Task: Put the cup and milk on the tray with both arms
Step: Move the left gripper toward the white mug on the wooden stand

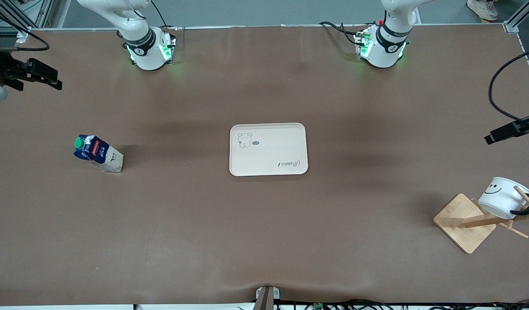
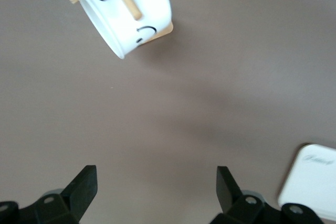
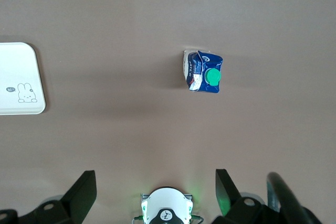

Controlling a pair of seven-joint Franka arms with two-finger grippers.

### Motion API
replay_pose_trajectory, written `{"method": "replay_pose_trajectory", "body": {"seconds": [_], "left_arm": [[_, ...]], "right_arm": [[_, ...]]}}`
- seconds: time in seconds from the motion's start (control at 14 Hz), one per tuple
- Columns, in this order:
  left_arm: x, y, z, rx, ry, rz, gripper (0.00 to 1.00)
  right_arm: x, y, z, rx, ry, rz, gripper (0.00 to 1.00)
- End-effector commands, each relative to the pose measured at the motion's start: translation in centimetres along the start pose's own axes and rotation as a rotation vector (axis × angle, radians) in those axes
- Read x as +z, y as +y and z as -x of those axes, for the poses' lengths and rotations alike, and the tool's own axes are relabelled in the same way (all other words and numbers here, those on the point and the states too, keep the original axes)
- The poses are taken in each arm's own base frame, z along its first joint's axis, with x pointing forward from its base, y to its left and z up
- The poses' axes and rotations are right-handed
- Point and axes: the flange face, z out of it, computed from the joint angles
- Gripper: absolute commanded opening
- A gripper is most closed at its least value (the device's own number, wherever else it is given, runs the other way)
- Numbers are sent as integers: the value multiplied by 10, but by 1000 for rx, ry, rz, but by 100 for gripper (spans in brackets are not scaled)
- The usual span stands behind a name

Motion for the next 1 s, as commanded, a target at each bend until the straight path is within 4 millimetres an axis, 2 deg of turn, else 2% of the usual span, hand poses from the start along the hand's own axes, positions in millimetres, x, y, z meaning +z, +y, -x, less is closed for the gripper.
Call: {"method": "replay_pose_trajectory", "body": {"seconds": [0.0,0.14,0.43,0.64,0.71,0.93], "left_arm": [[-13,-15,3,-45,81,73,100],[8,-28,0,-72,145,82,100],[40,-24,-14,-72,199,141,100],[71,-23,-33,11,281,141,100],[78,-16,-37,63,298,136,100],[99,-30,-54,161,336,124,100]], "right_arm": [[-5,-2,-2,-13,4,-7,100],[-3,-1,-3,-14,0,-6,100],[-3,1,-3,-15,0,-8,100],[-1,3,-5,-11,-5,-8,100],[0,4,-6,-11,-9,-8,100],[1,5,-6,-10,-14,-9,100]]}}
